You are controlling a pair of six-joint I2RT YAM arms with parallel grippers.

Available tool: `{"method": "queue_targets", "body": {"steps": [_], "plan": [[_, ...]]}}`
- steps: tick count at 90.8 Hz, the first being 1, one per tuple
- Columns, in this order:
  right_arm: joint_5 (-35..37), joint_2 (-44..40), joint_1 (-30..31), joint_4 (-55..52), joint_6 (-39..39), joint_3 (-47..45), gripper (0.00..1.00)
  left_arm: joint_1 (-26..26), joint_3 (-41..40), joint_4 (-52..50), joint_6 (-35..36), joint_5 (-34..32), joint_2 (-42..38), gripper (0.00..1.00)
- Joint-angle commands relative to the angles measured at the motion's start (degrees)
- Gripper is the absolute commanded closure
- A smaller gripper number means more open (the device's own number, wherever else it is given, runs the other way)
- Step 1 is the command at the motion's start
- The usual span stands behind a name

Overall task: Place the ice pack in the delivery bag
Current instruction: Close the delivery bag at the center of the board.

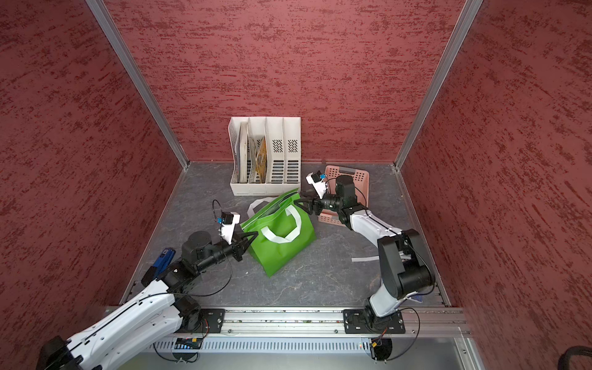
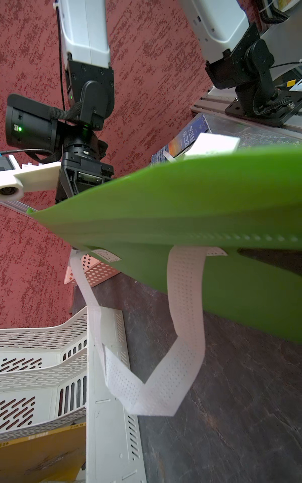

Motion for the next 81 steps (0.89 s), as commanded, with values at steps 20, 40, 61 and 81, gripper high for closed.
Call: {"method": "queue_targets", "body": {"steps": [20, 40, 61, 81], "plan": [[-7.9, 6.1, -0.1, 11.9, 5.1, 5.2, 0.36, 1.0, 3.2, -7.7, 0.5, 2.4, 0.0, 1.0], [-11.0, 6.9, 0.8, 13.9, 5.6, 4.8, 0.48, 2.4, 3.7, -8.8, -0.2, 2.7, 0.3, 1.0], [-11.3, 9.0, 3.3, 16.9, 7.2, 6.7, 0.51, 4.0, 4.5, -10.1, 0.1, 3.9, 0.2, 1.0], [-10.2, 9.9, 3.8, 17.0, 6.3, 7.9, 0.63, 5.0, 5.3, -11.7, 0.5, 4.3, -0.1, 1.0]]}}
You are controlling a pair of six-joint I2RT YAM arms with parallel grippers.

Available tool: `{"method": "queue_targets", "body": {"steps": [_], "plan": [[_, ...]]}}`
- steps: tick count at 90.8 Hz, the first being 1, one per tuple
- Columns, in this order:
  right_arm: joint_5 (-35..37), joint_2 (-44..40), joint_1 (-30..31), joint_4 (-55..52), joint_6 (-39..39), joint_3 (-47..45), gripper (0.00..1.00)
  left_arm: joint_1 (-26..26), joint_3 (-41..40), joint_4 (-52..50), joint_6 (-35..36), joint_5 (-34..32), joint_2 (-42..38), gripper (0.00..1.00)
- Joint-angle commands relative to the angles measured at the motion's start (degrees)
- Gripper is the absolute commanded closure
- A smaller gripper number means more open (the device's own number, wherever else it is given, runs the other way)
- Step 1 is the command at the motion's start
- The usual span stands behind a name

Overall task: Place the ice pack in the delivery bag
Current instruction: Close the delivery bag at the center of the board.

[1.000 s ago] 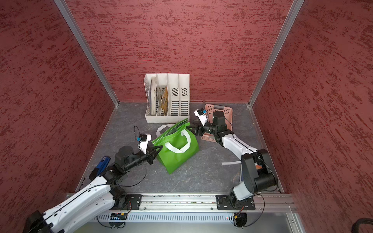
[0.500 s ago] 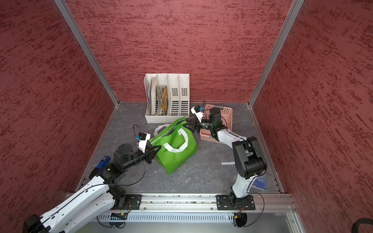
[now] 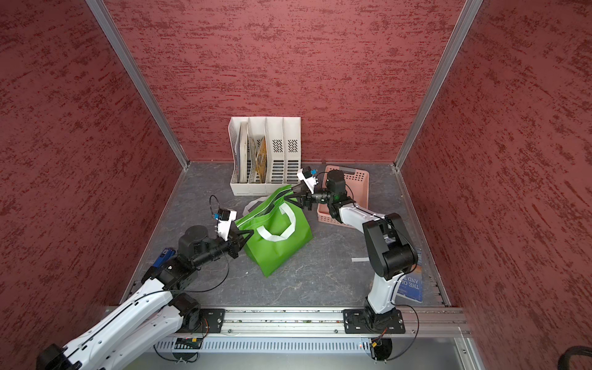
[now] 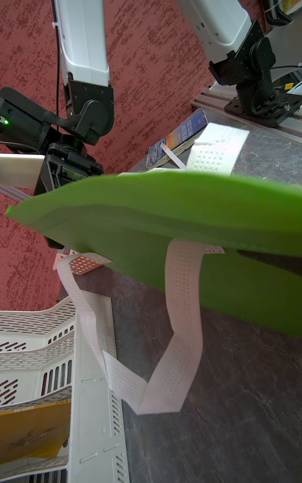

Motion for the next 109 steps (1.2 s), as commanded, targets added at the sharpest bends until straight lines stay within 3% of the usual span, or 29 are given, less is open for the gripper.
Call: {"method": "queue_targets", "body": {"steps": [1, 6, 11, 13, 33, 50, 61, 89, 105, 109], "plan": [[0.2, 0.7, 0.4, 2.3, -0.2, 1.6, 0.64, 0.7, 1.5, -3.6, 0.5, 1.5, -0.2, 1.0], [-0.1, 0.5, 0.5, 3.0, 0.3, 1.5, 0.73, 0.8, 1.5, -3.6, 0.7, 1.4, -0.4, 1.0], [0.2, 0.0, 0.5, 2.9, -0.2, 1.0, 0.96, 1.1, 1.7, -4.1, 0.8, 0.6, -0.8, 1.0], [0.6, -0.4, 0.5, 2.5, -0.5, 0.7, 1.0, 1.2, 1.7, -4.2, 0.9, 0.3, -1.0, 1.0], [8.1, -7.6, -0.9, 1.6, -1.9, -5.5, 1.0, 1.6, 0.8, -6.8, 1.4, -6.5, -4.4, 1.0], [14.9, -18.2, -1.3, -0.7, -4.0, -13.1, 1.0, 1.7, -0.8, -9.6, -0.6, -5.5, -9.3, 1.0], [20.2, -23.7, -1.5, -0.8, -4.8, -18.1, 1.0, 1.8, -4.0, -9.1, -3.7, -9.7, -14.2, 1.0], [24.2, -17.6, -1.6, 2.3, -4.2, -13.7, 1.0, -1.1, -6.0, -3.1, -7.5, -10.6, -12.3, 1.0], [27.6, -14.1, -1.3, -0.3, -2.4, -8.8, 1.0, -6.5, -5.4, 0.0, -8.3, -16.6, -8.6, 1.0], [28.3, -14.2, -1.3, -2.3, -1.9, -8.2, 0.9, -8.3, -5.2, 0.5, -8.2, -18.5, -7.6, 1.0]]}}
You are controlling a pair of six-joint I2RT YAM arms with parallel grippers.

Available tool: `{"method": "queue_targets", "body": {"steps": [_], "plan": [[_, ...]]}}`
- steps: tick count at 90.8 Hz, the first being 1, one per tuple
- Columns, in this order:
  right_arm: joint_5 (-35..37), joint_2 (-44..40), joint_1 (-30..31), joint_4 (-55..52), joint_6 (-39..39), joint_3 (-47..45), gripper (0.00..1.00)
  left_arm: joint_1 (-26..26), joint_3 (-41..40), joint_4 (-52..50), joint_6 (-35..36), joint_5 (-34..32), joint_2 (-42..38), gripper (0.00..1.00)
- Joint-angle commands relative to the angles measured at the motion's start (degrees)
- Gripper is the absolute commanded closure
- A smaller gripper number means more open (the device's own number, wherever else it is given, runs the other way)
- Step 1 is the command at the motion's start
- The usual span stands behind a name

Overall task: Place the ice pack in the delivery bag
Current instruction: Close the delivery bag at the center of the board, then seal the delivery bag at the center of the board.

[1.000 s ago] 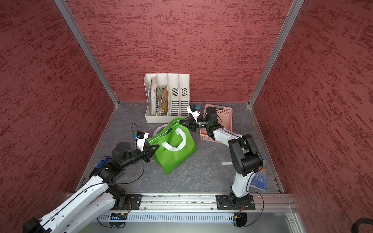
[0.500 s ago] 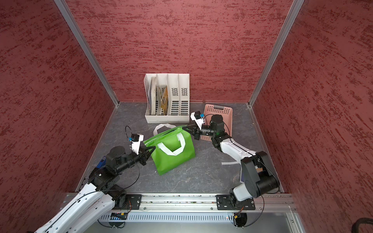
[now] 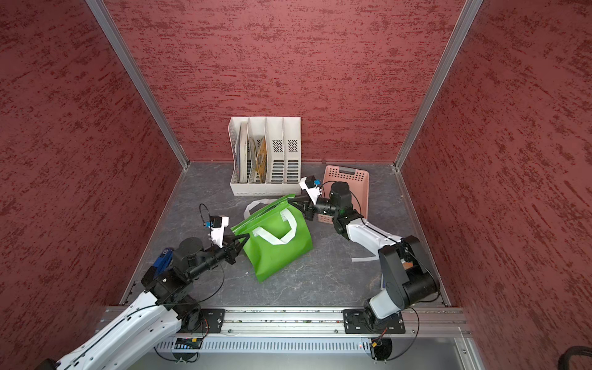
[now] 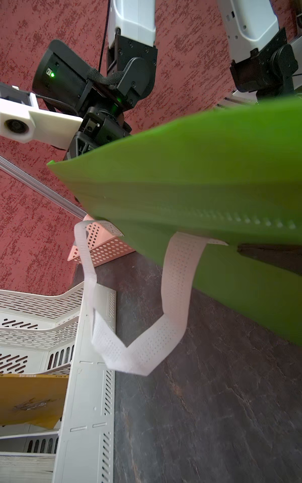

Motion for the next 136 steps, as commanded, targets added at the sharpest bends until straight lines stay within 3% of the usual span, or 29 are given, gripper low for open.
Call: {"method": "queue_targets", "body": {"steps": [1, 6, 26, 40, 56, 68, 76, 83, 104, 114, 136], "plan": [[13.9, -0.3, -3.3, -0.7, 1.5, 4.0, 0.85, -3.2, 0.2, -0.7, -1.2, -8.8, 1.3, 1.0], [15.6, -1.4, -3.3, -2.9, 2.7, 3.8, 0.69, -5.4, 0.5, -0.1, -1.5, -11.3, 2.7, 1.0], [27.4, -14.0, -3.2, -20.1, 8.1, 1.8, 0.51, -12.2, 2.3, 2.1, -1.3, -20.9, 8.1, 1.0], [28.3, -25.4, -1.1, -35.8, 16.2, 4.9, 0.37, -14.3, 2.9, 2.9, -1.9, -24.7, 10.6, 1.0], [31.7, -30.2, 4.7, -57.8, 24.0, 14.6, 0.37, -15.6, 3.6, 3.0, -3.6, -27.6, 11.4, 1.0], [33.5, -30.4, 11.6, -64.2, 37.0, 17.8, 0.35, -16.7, 4.4, 3.7, -5.0, -28.9, 11.5, 1.0], [34.9, -29.3, 15.3, -64.9, 48.9, 18.0, 0.33, -18.1, 4.7, 5.0, -5.5, -29.6, 11.9, 1.0], [36.6, -26.7, 18.7, -65.1, 53.5, 19.0, 0.3, -19.4, 4.6, 6.3, -5.8, -29.8, 12.4, 1.0], [37.9, -18.7, 25.1, -56.1, 57.3, 16.3, 0.22, -24.3, 4.8, 8.7, -6.3, -31.3, 15.8, 1.0], [38.1, -16.9, 25.2, -49.6, 59.0, 13.5, 0.1, -26.2, 5.2, 9.4, -5.8, -32.0, 16.9, 1.0], [44.4, -14.0, 26.2, -40.0, 54.2, 11.0, 0.1, -28.8, 5.0, 11.0, -4.6, -31.9, 17.8, 1.0]]}}
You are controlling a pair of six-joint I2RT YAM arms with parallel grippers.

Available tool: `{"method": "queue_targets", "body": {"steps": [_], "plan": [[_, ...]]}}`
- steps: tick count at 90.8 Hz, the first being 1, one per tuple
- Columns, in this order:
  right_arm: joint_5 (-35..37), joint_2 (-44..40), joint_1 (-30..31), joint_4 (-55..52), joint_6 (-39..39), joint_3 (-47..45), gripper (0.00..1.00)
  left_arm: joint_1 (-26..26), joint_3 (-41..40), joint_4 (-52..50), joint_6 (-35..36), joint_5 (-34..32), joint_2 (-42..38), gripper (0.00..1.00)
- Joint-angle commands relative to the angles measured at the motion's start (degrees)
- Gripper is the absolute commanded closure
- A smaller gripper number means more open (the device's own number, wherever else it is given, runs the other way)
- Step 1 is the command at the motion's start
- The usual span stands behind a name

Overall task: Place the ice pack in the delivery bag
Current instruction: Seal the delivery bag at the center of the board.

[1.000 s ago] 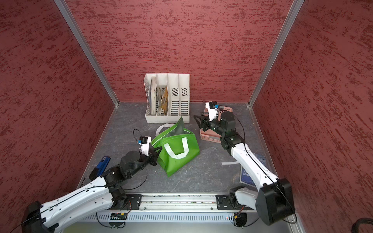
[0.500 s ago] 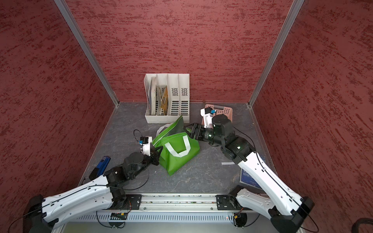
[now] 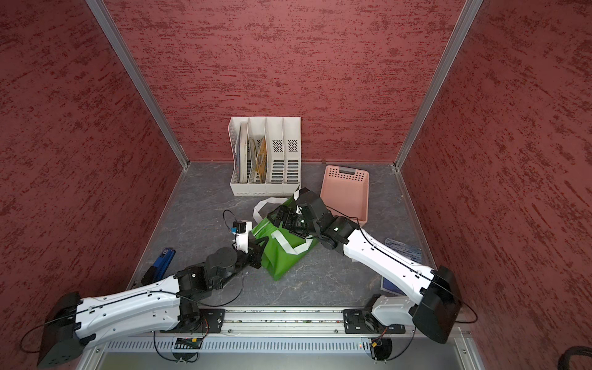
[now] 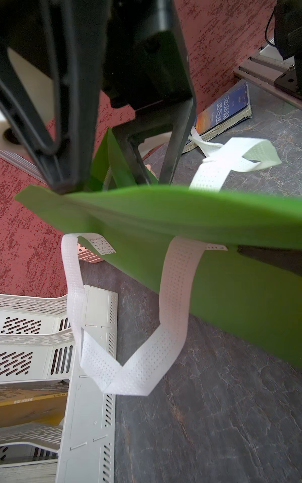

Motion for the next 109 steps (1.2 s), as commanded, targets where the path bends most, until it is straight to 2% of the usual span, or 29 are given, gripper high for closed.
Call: {"method": "queue_targets", "body": {"steps": [1, 13, 21, 45, 54, 71, 82, 90, 96, 109], "plan": [[4.7, 0.8, 0.5, 9.5, -2.7, -0.7, 0.1, -1.2, 0.4, 1.0, 0.8, 0.4, 0.4, 1.0], [4.2, 2.6, 0.4, 15.0, -2.7, -1.1, 0.17, -1.8, 0.2, 0.8, 1.8, 2.4, 0.4, 1.0], [3.7, 3.2, 0.4, 15.5, -4.1, -0.9, 0.16, -2.4, 0.0, 1.0, 3.3, 3.4, 0.2, 1.0], [2.3, 2.4, 0.4, 13.1, -6.9, -1.3, 0.22, -2.6, -0.5, 0.3, 2.8, -0.3, -1.2, 1.0], [2.3, 1.3, 0.3, 8.6, -7.1, -0.6, 0.16, -2.6, -0.6, -0.2, 2.9, -0.8, -1.6, 1.0], [5.9, -0.1, 0.3, -12.1, -3.2, 8.8, 0.04, -2.7, 0.2, -2.2, 3.9, -0.2, -1.3, 0.96], [4.4, 0.0, 0.3, -11.3, 2.9, 9.2, 0.02, -2.7, 0.9, -2.8, 5.3, 1.6, -0.8, 0.91], [4.7, 0.8, 0.4, -10.2, 4.1, 9.4, 0.01, -2.7, 1.1, -2.9, 5.6, 1.6, -0.7, 0.91], [4.9, 1.4, 0.3, -10.1, 4.5, 9.4, 0.05, -2.7, 0.8, -2.2, 5.6, 1.1, -0.8, 0.9], [4.6, 1.0, 0.4, -9.2, 5.8, 7.2, 0.22, -2.7, 1.1, -1.4, 5.3, 0.6, -0.1, 0.88]]}}
